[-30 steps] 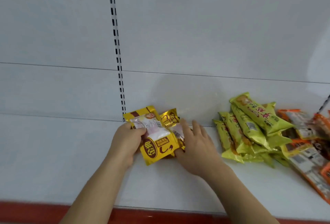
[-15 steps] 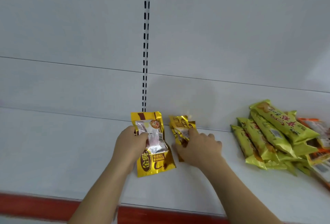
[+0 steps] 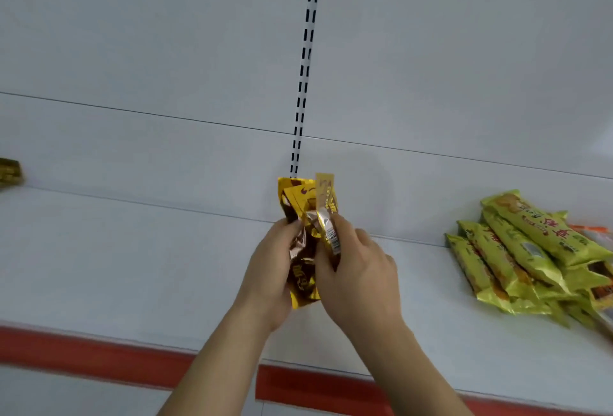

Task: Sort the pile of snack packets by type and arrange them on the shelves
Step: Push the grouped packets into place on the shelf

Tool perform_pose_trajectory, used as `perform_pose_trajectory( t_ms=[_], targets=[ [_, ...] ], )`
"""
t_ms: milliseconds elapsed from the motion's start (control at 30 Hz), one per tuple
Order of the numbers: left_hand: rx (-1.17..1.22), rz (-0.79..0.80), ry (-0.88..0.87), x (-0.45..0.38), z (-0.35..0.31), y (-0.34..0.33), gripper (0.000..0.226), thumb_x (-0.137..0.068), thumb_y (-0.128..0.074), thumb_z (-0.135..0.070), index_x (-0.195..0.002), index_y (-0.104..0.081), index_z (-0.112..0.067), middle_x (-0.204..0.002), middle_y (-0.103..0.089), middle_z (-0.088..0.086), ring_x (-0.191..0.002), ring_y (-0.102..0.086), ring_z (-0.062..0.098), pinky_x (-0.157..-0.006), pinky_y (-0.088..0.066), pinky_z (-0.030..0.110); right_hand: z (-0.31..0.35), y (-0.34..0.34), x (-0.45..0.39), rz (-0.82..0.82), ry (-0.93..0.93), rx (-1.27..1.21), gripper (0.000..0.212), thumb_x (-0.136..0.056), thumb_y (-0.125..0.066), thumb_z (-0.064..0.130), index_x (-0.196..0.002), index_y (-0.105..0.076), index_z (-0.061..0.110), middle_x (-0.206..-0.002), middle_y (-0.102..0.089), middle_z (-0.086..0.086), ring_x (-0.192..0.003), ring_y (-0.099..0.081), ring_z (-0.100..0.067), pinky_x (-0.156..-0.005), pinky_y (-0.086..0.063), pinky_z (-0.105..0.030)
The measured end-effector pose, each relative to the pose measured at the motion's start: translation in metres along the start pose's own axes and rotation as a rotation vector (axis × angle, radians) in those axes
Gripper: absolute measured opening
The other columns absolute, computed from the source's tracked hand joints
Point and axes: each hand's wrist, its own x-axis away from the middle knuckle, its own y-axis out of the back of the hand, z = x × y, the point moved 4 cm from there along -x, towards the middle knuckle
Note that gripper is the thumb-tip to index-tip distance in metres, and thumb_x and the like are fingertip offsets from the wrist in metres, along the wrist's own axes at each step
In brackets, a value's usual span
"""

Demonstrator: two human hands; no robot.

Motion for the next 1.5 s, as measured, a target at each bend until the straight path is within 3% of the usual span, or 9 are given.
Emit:
perform_pose_trajectory(
  t_ms=[100,267,433,633,933,1133,1300,1400,1500],
  targets=[
    [-0.056,0.012,-0.064,0.011,-0.004,0.001,0.044,-0.095,-0.062,-0.053,-0.127,-0.067,-0.023,-0.119,-0.074,0.012,-0.103,-0.074,0.02,-0.081,-0.056,0.033,0.008,-0.016,0.008,0.115,0.041,-0.183,0.069,-0.087,-0.022,0.056,-0.15,-0.034,0.032,-0.127,-0.051,0.006,-0.117,-0.047,-0.018,-0.1,-0.042,-0.039],
    [-0.05,-0.181,-0.111,0.033,-0.016,0.028,0.026,-0.1,-0.063,-0.042,-0.123,-0.068,-0.03,-0.108,-0.079,0.002,-0.097,-0.078,0.022,-0.073,-0.06,0.038,0.025,-0.021,0.018,0.346,0.155,-0.407,0.069,-0.09,-0.005,0.063,-0.155,-0.02,0.047,-0.165,-0.014,0.017,-0.15,-0.011,-0.008,-0.12,-0.022,-0.039],
    [-0.083,-0.3,-0.175,0.067,-0.031,0.065,0.027,-0.095,-0.07,-0.035,-0.116,-0.075,-0.019,-0.108,-0.079,0.011,-0.097,-0.077,0.03,-0.079,-0.063,0.044,0.055,-0.026,0.022,0.357,0.11,-0.518,0.059,-0.091,-0.048,0.061,-0.147,-0.036,0.046,-0.13,-0.05,0.017,-0.119,-0.048,-0.006,-0.098,-0.043,-0.028],
    [0.034,-0.34,-0.162,0.102,-0.056,0.134,0.04,-0.101,-0.052,-0.055,-0.125,-0.072,-0.029,-0.119,-0.077,0.006,-0.11,-0.074,0.028,-0.1,-0.055,0.056,0.11,-0.049,0.031,0.326,-0.116,-0.658,0.029,-0.086,-0.063,0.061,-0.092,-0.059,0.033,-0.074,-0.067,0.01,-0.066,-0.062,0.006,-0.049,-0.041,-0.01],
    [-0.212,-0.437,-0.317,0.147,-0.114,0.269,0.019,-0.098,-0.069,-0.025,-0.117,-0.072,-0.03,-0.107,-0.08,-0.002,-0.098,-0.077,0.024,-0.092,-0.059,0.054,0.236,-0.103,0.055,0.376,-0.138,-0.738,0.037,-0.085,-0.061,0.063,-0.09,-0.064,0.026,-0.074,-0.073,0.005,-0.068,-0.068,-0.01,-0.065,-0.058,-0.035],
    [-0.294,-0.476,-0.324,0.159,-0.144,0.338,0.017,-0.101,-0.064,-0.034,-0.116,-0.071,-0.037,-0.105,-0.078,-0.015,-0.103,-0.074,0.012,-0.095,-0.059,0.047,0.301,-0.132,0.067,0.403,-0.193,-0.866,0.031,-0.085,-0.073,0.04,-0.077,-0.061,0.013,-0.061,-0.064,0.002,-0.053,-0.061,-0.012,-0.046,-0.045,-0.02],
    [-0.247,-0.474,-0.355,0.139,-0.171,0.38,0.017,-0.103,-0.061,-0.023,-0.112,-0.07,-0.034,-0.104,-0.078,-0.015,-0.103,-0.074,0.011,-0.092,-0.059,0.039,0.32,-0.149,0.043,0.19,-0.339,-0.889,0.025,-0.085,-0.07,0.035,-0.076,-0.058,0.015,-0.066,-0.058,-0.002,-0.064,-0.061,-0.024,-0.061,-0.06,-0.048],
    [-0.287,-0.514,-0.392,0.119,-0.181,0.393,0.017,-0.101,-0.064,-0.027,-0.11,-0.069,-0.041,-0.109,-0.076,-0.017,-0.108,-0.071,0.013,-0.098,-0.056,0.048,0.333,-0.146,0.026,-0.009,-0.242,-0.756,0.025,-0.089,-0.066,0.031,-0.079,-0.052,0.014,-0.068,-0.058,0.004,-0.063,-0.056,-0.016,-0.056,-0.047,-0.032],
    [-0.24,-0.457,-0.391,0.096,-0.188,0.391,0.018,-0.104,-0.059,-0.027,-0.115,-0.068,-0.037,-0.112,-0.077,-0.008,-0.109,-0.072,0.018,-0.099,-0.056,0.053,0.372,-0.163,0.019,0.058,-0.024,-0.693,0.028,-0.09,-0.063,0.046,-0.081,-0.051,0.022,-0.081,-0.064,0.011,-0.072,-0.058,-0.002,-0.058,-0.039,-0.013]
  ],
)
